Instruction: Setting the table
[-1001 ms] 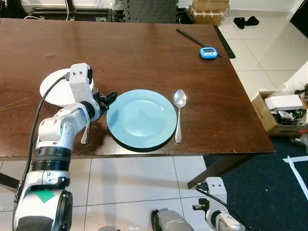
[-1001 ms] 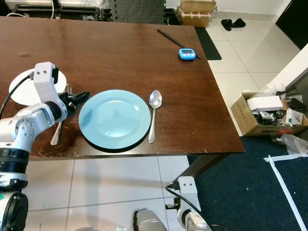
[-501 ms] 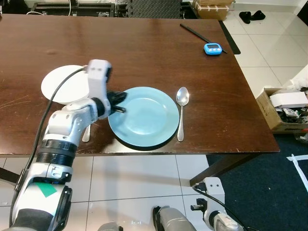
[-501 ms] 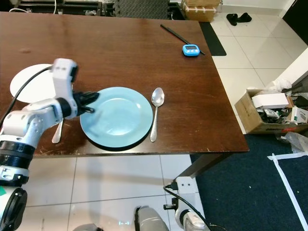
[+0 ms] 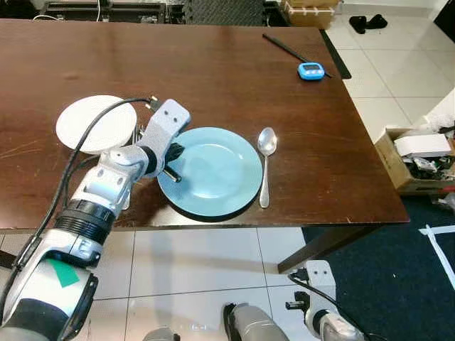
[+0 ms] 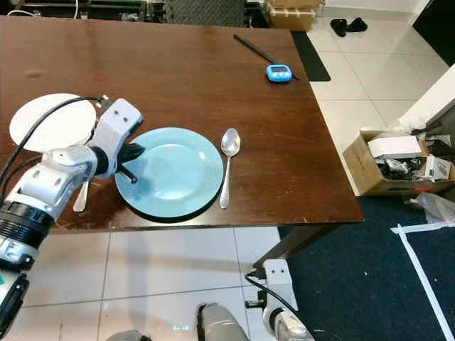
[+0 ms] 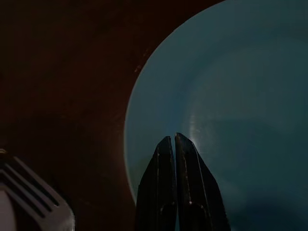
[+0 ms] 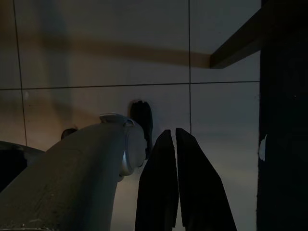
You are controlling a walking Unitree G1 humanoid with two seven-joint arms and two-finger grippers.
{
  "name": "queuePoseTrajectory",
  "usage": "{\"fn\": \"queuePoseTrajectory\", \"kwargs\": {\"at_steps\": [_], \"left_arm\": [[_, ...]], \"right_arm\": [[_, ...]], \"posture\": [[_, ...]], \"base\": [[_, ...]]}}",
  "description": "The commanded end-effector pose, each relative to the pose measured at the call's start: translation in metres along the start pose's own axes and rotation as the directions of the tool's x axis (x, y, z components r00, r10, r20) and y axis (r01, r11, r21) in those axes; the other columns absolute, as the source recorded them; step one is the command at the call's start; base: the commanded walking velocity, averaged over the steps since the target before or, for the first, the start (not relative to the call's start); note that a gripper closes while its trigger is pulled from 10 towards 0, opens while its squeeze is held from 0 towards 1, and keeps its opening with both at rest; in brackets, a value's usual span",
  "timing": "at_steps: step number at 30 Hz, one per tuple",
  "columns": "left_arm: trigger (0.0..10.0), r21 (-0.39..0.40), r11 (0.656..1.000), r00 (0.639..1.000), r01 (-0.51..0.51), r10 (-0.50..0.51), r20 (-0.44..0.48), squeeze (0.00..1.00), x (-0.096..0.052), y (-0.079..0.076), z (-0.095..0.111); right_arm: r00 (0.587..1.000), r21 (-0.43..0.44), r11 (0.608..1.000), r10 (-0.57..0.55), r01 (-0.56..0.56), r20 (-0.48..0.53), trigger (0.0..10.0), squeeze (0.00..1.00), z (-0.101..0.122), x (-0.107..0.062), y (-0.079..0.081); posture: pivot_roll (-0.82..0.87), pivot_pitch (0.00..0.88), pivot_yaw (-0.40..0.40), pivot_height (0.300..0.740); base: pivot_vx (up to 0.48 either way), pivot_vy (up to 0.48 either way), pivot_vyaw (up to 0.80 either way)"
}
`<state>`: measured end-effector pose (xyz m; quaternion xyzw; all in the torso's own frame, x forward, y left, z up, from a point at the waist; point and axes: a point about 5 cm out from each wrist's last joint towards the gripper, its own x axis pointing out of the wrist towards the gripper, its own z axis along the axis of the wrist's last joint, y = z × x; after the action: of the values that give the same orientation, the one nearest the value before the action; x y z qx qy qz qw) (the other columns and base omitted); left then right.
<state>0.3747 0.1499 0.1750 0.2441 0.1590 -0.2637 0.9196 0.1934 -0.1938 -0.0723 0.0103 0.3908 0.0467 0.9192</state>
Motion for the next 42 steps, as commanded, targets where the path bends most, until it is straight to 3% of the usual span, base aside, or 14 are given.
{"fn": "queuePoseTrajectory", "kwargs": {"at_steps": [1, 9, 31, 42], "left_arm": [[0.0, 0.042, 0.999, 0.999, 0.017, -0.016, -0.033, 0.0, 0.001, -0.002, -0.005], [0.0, 0.125, 0.984, 0.987, 0.127, -0.112, -0.118, 0.0, -0.006, -0.001, -0.018], [0.0, 0.215, 0.973, 0.985, 0.078, -0.042, -0.167, 0.0, -0.011, 0.022, -0.026], [0.0, 0.215, 0.969, 0.981, 0.118, -0.081, -0.177, 0.0, -0.013, 0.02, -0.026]], "right_arm": [[1.0, 0.003, 1.0, 0.001, -0.001, -0.025, 10.0, 0.0, -0.007, -0.002, 0.0], [1.0, 0.0, 1.0, 0.002, -0.002, -0.027, 10.0, 0.0, -0.007, -0.002, 0.0], [1.0, 0.007, 1.0, 0.001, -0.001, -0.021, 10.0, 0.0, -0.005, -0.001, 0.0], [1.0, 0.009, 1.0, 0.007, -0.006, -0.022, 10.0, 0.0, -0.006, -0.001, 0.002]], "posture": [[0.03, 0.104, -0.028, 0.74], [0.03, 0.105, -0.029, 0.74], [0.03, 0.097, -0.026, 0.74], [0.03, 0.09, -0.028, 0.74]], "base": [[0.0, 0.0, 0.0], [0.0, 0.0, 0.0], [0.0, 0.0, 0.0], [0.0, 0.0, 0.0]]}}
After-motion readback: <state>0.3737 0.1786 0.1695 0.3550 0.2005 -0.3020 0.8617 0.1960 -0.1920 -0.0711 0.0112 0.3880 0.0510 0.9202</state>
